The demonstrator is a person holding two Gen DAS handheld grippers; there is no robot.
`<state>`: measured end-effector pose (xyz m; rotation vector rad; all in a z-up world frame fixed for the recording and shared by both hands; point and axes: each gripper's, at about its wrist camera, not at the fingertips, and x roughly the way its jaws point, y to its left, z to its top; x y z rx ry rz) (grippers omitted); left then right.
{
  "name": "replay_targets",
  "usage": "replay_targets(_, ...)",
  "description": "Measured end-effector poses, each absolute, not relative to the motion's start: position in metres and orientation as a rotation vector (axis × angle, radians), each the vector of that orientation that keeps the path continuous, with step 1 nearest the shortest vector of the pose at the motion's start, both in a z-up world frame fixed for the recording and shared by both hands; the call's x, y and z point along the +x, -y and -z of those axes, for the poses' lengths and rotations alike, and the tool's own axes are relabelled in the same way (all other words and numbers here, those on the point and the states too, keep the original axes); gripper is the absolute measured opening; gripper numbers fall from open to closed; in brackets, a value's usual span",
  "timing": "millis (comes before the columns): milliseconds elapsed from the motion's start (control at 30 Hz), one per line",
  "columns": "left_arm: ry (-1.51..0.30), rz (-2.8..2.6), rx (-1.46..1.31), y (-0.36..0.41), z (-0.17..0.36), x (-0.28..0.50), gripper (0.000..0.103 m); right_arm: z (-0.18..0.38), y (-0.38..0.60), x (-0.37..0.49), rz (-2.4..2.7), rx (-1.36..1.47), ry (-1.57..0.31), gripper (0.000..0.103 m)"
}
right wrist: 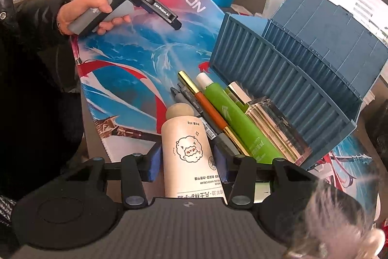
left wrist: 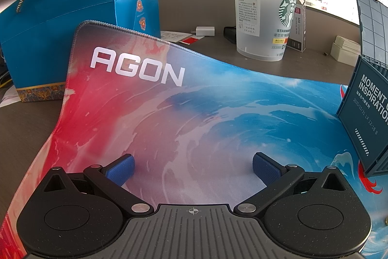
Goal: Organize rigid objects
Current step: 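Move the right gripper to the white sheep-print bottle and grasp it, then carry the white bottle with the right gripper down into the box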
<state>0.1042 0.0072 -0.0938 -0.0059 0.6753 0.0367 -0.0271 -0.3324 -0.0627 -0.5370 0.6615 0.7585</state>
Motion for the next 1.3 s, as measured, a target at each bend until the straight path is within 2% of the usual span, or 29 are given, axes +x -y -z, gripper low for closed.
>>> replay_targets(833,-0.675,-0.038,-0.007,-0.007,0.094,0.104,0.103,0.022,0.313,-0.018,-0.82,-0.685,-0.622,0.04)
replay_targets(1300,-0.674,-0.039,-0.007,-0.007,0.094,0.104,0.103,-0.038,0.313,0.017,-0.831,-0.723,-0.567,0.04)
